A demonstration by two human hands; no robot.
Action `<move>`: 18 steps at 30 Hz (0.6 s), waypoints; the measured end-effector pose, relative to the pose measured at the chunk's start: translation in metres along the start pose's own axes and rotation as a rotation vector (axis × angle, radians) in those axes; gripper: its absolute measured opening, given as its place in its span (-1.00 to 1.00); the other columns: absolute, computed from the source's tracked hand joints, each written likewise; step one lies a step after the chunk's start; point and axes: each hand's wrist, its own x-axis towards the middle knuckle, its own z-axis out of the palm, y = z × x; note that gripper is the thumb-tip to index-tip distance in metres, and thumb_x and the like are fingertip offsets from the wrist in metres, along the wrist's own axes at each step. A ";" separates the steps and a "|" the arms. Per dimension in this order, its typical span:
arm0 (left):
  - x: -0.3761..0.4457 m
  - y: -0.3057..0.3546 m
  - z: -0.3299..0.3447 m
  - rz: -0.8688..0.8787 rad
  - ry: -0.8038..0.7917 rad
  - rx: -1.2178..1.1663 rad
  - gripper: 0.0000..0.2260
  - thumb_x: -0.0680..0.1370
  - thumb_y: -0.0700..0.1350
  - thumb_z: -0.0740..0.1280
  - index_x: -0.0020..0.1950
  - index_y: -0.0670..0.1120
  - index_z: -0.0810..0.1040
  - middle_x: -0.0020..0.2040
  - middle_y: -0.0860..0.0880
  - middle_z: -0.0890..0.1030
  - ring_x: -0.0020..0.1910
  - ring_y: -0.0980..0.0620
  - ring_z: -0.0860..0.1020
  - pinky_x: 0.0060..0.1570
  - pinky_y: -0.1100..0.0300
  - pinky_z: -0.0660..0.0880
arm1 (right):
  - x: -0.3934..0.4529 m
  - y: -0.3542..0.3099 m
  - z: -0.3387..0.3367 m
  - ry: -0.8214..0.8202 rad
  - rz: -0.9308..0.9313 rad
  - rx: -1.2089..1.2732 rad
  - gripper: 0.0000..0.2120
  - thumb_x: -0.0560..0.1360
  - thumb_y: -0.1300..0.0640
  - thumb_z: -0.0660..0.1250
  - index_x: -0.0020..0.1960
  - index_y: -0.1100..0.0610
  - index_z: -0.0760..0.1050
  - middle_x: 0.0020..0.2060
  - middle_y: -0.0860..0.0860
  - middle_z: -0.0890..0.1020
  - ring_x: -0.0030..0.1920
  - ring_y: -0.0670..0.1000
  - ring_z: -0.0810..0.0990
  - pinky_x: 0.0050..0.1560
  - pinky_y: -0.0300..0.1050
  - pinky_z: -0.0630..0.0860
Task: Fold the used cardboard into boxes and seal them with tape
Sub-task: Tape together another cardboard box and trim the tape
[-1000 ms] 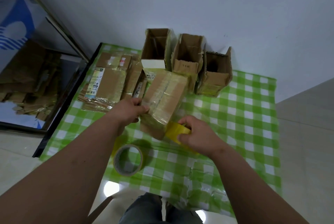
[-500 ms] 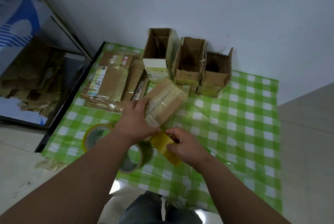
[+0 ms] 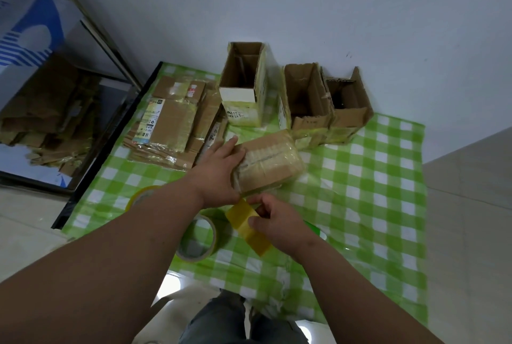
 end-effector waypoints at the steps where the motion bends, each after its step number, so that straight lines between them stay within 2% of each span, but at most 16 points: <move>1: -0.001 -0.002 0.003 -0.014 0.016 0.006 -0.05 0.38 0.10 0.48 0.62 0.03 0.00 0.62 0.03 -0.13 0.58 -0.11 -0.16 0.55 -0.02 0.01 | 0.000 0.000 0.000 0.012 0.005 0.002 -0.75 0.55 0.19 0.35 0.16 -0.07 0.48 -0.12 0.01 0.54 -0.13 -0.03 0.53 -0.09 -0.09 0.53; 6: -0.008 -0.009 0.009 -0.051 0.040 -0.007 -0.01 0.37 0.15 0.49 0.62 0.08 -0.05 0.61 0.03 -0.09 0.56 -0.17 -0.08 0.53 -0.05 0.07 | -0.002 0.003 -0.002 0.021 0.042 -0.053 -0.66 0.57 0.07 0.35 0.33 0.05 0.46 -0.04 0.02 0.56 -0.05 0.02 0.57 -0.08 -0.12 0.50; 8: -0.009 -0.009 0.008 -0.045 0.061 -0.008 -0.02 0.38 0.15 0.49 0.63 0.06 -0.04 0.61 0.03 -0.08 0.56 -0.14 -0.06 0.53 -0.04 0.06 | -0.005 0.006 -0.005 -0.011 0.075 -0.049 -0.74 0.57 0.07 0.34 0.24 0.07 0.51 0.01 0.08 0.61 0.00 0.06 0.61 -0.04 -0.06 0.52; 11: -0.010 -0.006 0.007 -0.046 0.105 -0.057 -0.05 0.38 0.12 0.50 0.62 0.00 0.03 0.62 -0.01 -0.01 0.56 -0.12 -0.01 0.53 -0.01 0.07 | -0.011 0.013 -0.005 -0.040 0.075 -0.016 -0.92 0.56 0.11 0.35 0.02 0.09 0.56 -0.09 0.06 0.64 -0.09 0.03 0.62 0.02 0.02 0.55; 15: -0.009 -0.001 0.003 -0.052 0.108 -0.093 -0.08 0.36 0.09 0.53 0.59 -0.03 0.13 0.61 -0.04 0.06 0.57 -0.12 0.04 0.52 -0.01 0.08 | -0.016 0.019 0.000 -0.034 0.042 -0.120 -0.80 0.53 -0.05 0.34 -0.06 0.10 0.51 -0.08 0.12 0.64 -0.03 0.15 0.62 0.06 0.14 0.52; 18: -0.008 -0.003 -0.001 -0.049 0.090 -0.064 -0.09 0.35 0.10 0.54 0.59 -0.02 0.16 0.62 -0.04 0.05 0.57 -0.13 0.06 0.52 -0.03 0.11 | -0.019 0.024 0.005 -0.049 0.020 -0.155 -0.75 0.53 -0.08 0.31 -0.08 0.13 0.47 -0.16 0.10 0.60 -0.11 0.12 0.58 -0.01 0.11 0.50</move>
